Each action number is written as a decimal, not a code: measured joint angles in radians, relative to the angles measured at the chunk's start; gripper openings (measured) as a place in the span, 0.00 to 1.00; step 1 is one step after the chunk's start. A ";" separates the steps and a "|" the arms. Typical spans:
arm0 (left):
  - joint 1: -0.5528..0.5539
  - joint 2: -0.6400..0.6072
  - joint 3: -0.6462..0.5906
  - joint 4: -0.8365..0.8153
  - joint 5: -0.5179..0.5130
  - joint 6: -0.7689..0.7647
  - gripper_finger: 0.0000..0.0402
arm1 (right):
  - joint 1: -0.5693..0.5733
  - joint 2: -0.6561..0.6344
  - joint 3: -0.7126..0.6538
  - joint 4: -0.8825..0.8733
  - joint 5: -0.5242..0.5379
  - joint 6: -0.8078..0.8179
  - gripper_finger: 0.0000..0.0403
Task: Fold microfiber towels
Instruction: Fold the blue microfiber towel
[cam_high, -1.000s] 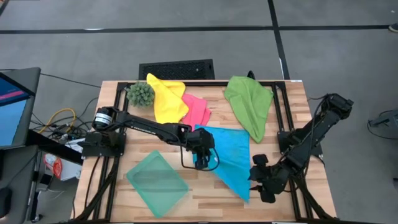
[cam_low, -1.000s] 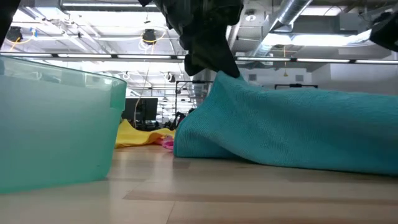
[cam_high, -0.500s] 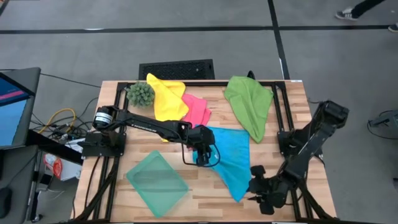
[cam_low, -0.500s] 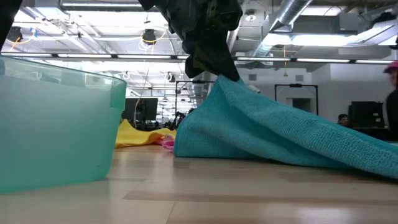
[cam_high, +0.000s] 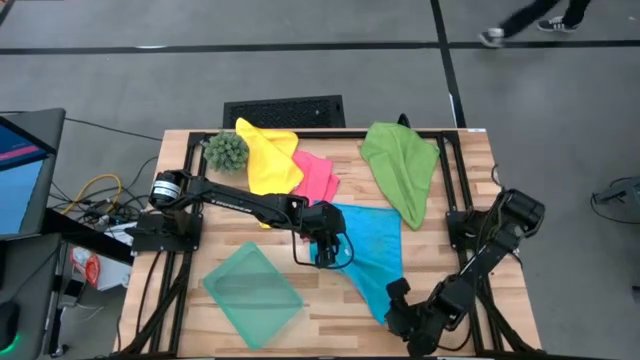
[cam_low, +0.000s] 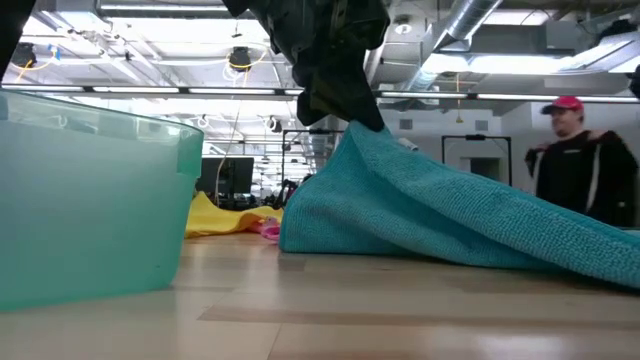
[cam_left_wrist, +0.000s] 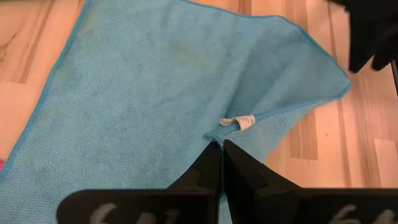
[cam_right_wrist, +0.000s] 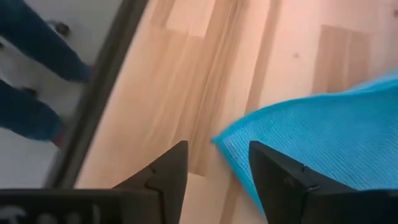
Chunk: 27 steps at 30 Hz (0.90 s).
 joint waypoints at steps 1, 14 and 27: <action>0.000 0.000 0.000 0.000 0.000 0.000 0.00 | -0.002 0.017 0.006 0.001 0.000 -0.005 0.52; 0.000 0.000 0.000 -0.002 0.002 0.015 0.00 | -0.038 0.073 0.021 0.004 -0.003 0.019 0.51; 0.000 0.000 0.000 -0.002 0.002 0.015 0.00 | -0.071 0.074 0.020 -0.006 -0.004 0.045 0.20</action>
